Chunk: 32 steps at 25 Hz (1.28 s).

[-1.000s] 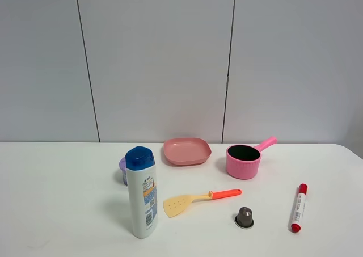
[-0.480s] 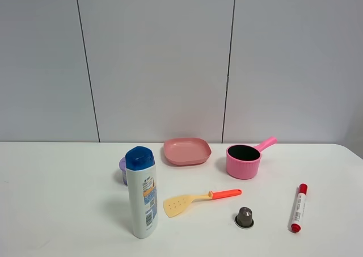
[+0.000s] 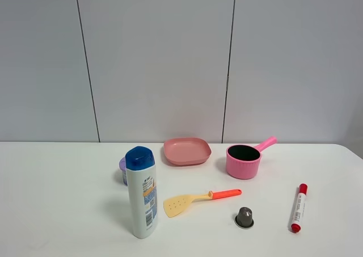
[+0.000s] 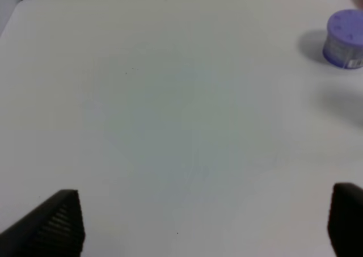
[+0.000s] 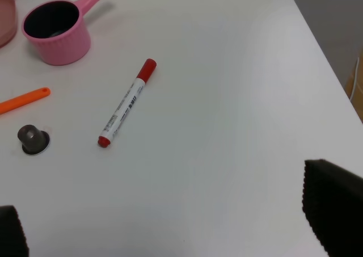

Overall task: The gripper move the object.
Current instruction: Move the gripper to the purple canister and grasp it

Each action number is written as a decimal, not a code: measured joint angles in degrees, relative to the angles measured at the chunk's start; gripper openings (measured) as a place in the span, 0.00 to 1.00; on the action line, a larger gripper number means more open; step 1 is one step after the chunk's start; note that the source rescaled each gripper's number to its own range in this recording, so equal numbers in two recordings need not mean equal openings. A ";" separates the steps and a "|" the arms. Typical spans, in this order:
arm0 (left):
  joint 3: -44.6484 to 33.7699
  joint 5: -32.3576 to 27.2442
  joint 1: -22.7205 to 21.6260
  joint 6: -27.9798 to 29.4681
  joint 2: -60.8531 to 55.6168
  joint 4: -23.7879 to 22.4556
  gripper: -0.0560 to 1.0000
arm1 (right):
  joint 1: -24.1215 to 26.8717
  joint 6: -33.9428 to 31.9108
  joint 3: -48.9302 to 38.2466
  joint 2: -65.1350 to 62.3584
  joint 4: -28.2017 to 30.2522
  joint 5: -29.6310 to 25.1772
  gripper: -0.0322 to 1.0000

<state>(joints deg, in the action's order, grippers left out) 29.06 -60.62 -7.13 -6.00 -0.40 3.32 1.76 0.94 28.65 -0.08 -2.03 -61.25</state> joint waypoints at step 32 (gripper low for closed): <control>12.15 5.21 -0.10 -8.25 29.16 10.86 0.82 | 0.00 0.00 0.00 0.00 0.00 0.00 1.00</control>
<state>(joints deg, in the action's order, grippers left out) 41.21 -55.40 -7.24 -14.25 28.75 14.18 1.76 0.94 28.65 -0.08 -2.03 -61.25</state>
